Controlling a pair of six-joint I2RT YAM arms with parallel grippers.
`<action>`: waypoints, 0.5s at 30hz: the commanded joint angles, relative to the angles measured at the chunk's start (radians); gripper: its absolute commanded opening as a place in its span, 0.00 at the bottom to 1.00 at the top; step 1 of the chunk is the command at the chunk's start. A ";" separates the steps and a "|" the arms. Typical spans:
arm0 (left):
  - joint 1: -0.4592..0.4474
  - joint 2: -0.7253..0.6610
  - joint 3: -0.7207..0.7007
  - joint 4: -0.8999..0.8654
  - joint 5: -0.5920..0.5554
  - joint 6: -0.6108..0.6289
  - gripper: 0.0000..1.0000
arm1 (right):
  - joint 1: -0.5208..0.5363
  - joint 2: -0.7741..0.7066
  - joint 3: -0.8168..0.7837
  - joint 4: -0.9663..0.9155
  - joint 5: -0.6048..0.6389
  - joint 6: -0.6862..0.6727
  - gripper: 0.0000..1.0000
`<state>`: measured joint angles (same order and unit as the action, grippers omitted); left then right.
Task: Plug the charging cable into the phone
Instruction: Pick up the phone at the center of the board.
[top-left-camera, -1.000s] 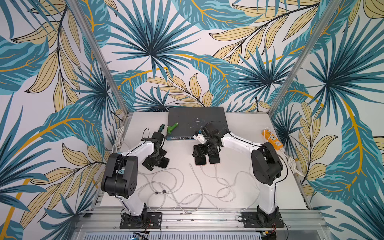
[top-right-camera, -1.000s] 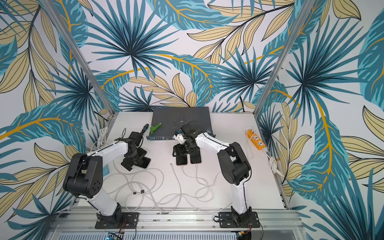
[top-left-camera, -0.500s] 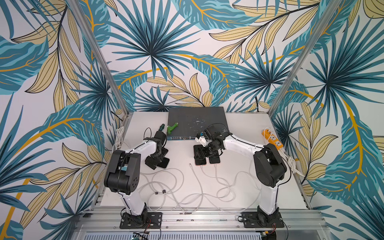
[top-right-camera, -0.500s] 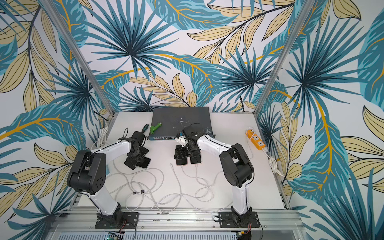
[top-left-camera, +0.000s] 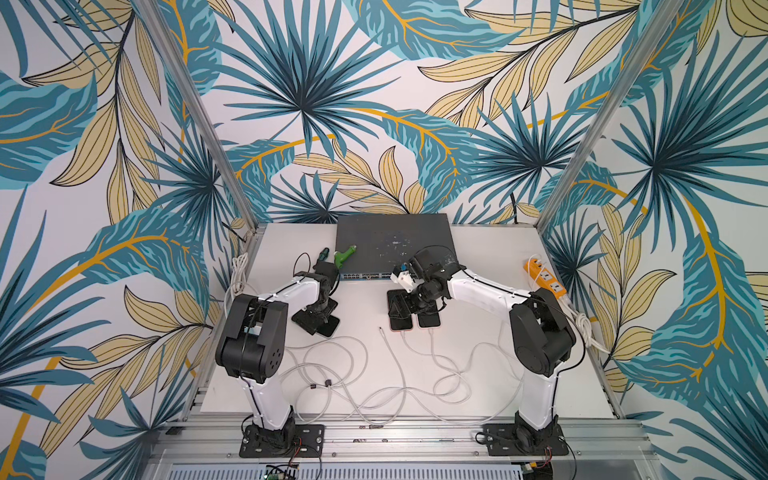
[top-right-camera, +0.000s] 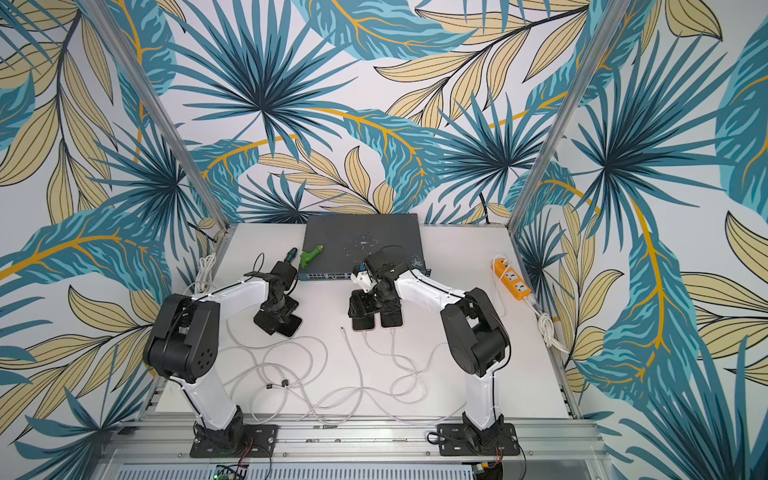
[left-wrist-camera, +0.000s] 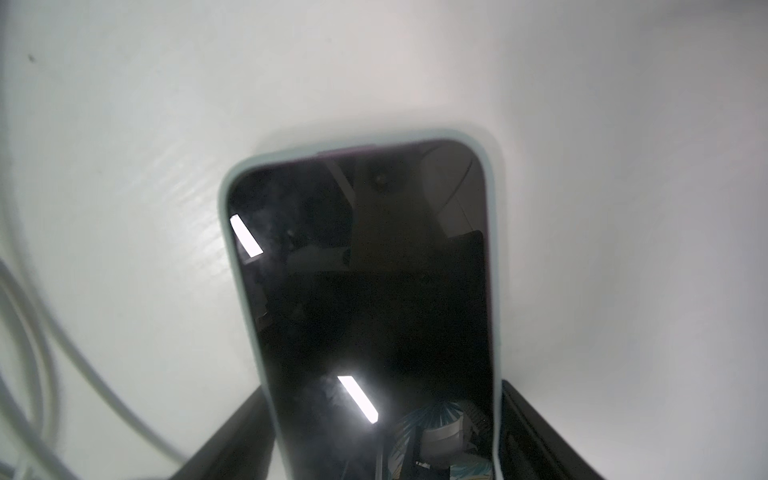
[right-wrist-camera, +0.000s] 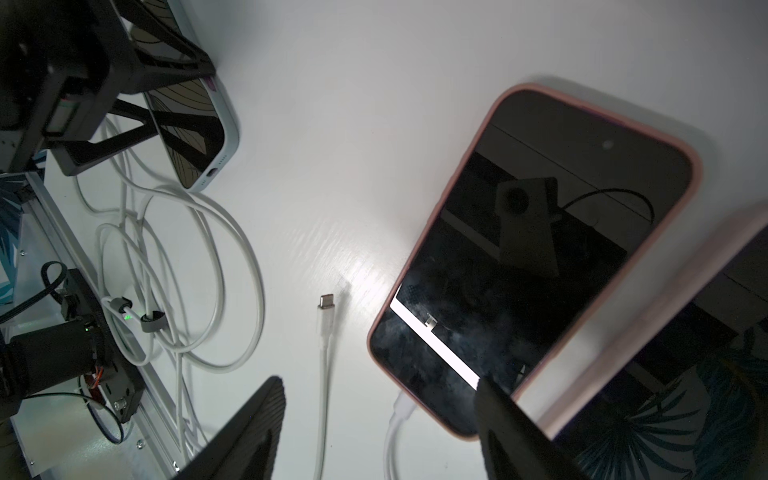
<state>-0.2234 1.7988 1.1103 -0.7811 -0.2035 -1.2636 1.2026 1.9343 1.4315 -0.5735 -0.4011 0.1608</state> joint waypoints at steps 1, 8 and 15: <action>-0.016 0.025 0.022 -0.032 -0.024 0.056 0.74 | 0.006 -0.045 -0.014 -0.011 0.025 -0.009 0.75; -0.031 -0.093 0.099 0.007 -0.048 0.284 0.46 | 0.006 -0.072 -0.044 0.002 0.035 -0.006 0.75; -0.035 -0.178 0.204 0.077 0.155 0.619 0.31 | -0.024 -0.145 -0.047 0.034 -0.016 0.029 0.77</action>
<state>-0.2546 1.6752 1.2572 -0.7643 -0.1471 -0.8455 1.1965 1.8549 1.3983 -0.5720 -0.3840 0.1650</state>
